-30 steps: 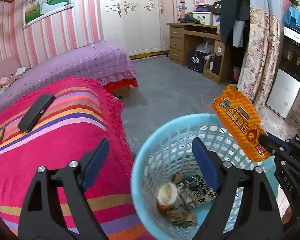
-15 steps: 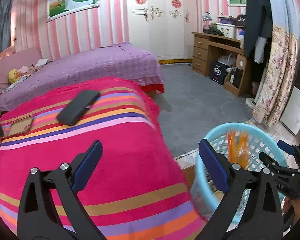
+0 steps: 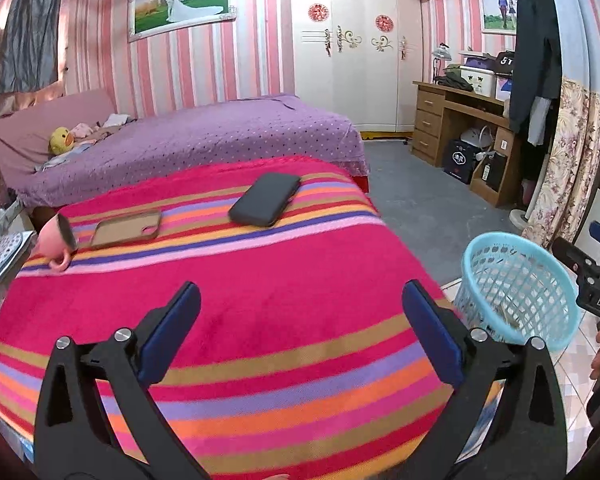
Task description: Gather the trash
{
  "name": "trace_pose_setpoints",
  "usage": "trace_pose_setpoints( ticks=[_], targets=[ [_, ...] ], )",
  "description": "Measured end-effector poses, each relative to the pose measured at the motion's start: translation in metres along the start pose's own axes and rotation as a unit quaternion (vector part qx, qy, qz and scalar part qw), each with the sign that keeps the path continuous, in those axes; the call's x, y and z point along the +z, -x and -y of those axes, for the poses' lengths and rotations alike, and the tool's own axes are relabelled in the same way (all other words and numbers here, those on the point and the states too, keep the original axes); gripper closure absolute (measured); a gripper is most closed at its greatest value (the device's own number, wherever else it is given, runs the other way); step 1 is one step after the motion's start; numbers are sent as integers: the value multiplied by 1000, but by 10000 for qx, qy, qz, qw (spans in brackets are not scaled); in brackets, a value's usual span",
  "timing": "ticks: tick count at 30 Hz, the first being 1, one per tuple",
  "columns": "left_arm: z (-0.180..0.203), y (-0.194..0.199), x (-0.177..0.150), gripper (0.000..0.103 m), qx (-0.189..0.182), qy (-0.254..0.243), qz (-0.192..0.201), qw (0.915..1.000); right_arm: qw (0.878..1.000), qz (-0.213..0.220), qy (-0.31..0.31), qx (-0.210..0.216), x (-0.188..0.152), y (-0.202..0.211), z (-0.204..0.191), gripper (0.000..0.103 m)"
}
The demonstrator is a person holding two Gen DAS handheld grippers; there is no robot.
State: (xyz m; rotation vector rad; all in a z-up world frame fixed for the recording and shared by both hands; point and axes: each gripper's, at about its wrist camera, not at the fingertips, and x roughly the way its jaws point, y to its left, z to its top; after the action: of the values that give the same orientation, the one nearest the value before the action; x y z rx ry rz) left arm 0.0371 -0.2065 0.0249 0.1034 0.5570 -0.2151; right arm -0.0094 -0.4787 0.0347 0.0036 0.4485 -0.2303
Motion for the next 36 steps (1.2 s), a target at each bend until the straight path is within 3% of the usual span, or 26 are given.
trace_pose_setpoints(
  ticks=[5, 11, 20, 36],
  targets=[
    [-20, 15, -26, 6, 143, -38, 19, 9999, 9992, 73, -168, 347, -19, 25, -46, 5],
    [-35, 14, -48, 6, 127, 103, 48, 9999, 9995, -73, -4, 319, -42, 20, -72, 5],
    [-27, 15, -48, 6, 181, -70, 329, 9993, 9994, 22, -71, 328, -42, 21, -75, 5],
    [-40, 16, -44, 6, 236, 128, 470, 9985, 9984, 391, 234, 337, -34, 32, -91, 5]
  ],
)
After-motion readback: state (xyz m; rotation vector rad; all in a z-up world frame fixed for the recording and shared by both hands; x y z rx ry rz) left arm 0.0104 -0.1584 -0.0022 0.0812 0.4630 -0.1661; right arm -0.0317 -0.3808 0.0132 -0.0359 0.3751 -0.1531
